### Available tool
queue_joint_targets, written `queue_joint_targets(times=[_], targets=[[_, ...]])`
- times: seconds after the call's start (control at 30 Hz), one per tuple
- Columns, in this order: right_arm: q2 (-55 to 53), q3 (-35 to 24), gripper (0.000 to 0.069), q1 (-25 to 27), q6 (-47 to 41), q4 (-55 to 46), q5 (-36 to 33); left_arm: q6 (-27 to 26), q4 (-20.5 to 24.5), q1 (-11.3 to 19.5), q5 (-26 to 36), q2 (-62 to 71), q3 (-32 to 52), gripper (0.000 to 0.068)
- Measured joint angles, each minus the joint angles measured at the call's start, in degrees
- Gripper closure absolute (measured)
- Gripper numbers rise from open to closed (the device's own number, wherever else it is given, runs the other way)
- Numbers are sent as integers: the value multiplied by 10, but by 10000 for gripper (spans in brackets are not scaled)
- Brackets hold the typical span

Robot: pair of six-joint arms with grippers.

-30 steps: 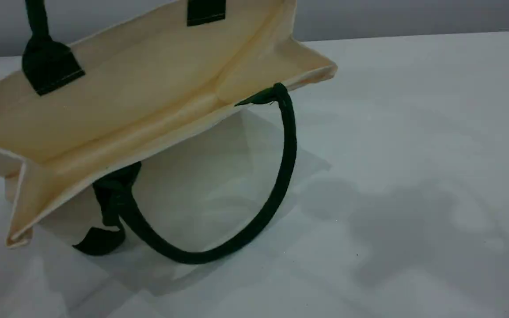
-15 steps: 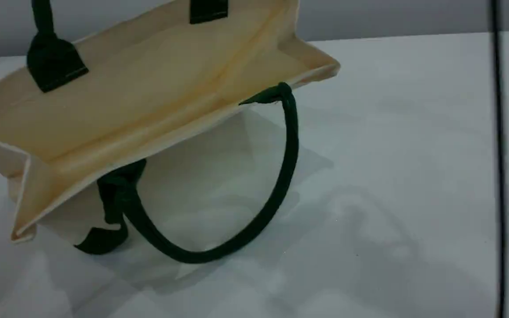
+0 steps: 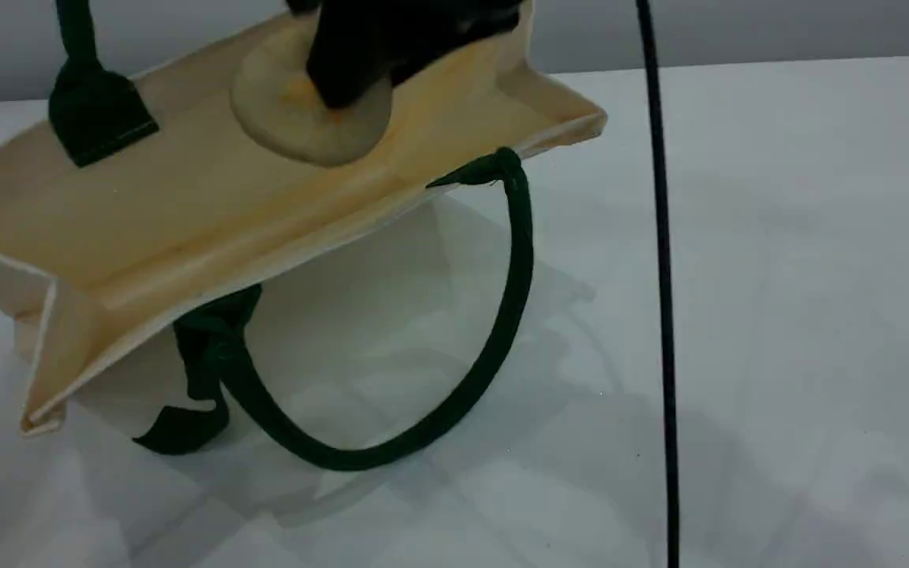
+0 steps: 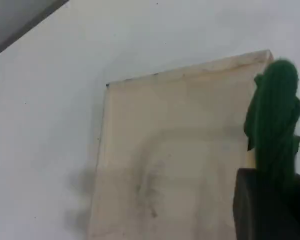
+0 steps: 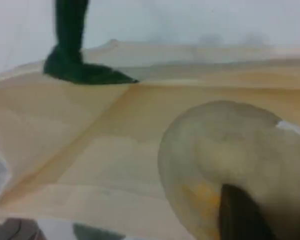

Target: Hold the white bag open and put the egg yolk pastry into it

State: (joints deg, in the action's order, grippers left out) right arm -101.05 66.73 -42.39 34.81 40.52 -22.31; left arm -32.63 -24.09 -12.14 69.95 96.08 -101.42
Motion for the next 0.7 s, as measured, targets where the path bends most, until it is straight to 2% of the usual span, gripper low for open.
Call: queue_joint_targets(times=[0.43,0.63,0.7], targets=[[-89,2,511,0,104,152,101,0,0,0,0,0,0,586],[-94,6,511,-4,111,192,131,0,0,0,0,0,0,586],[-94,6,463,-8,111,192,131,0,0,0,0,0,0,586]])
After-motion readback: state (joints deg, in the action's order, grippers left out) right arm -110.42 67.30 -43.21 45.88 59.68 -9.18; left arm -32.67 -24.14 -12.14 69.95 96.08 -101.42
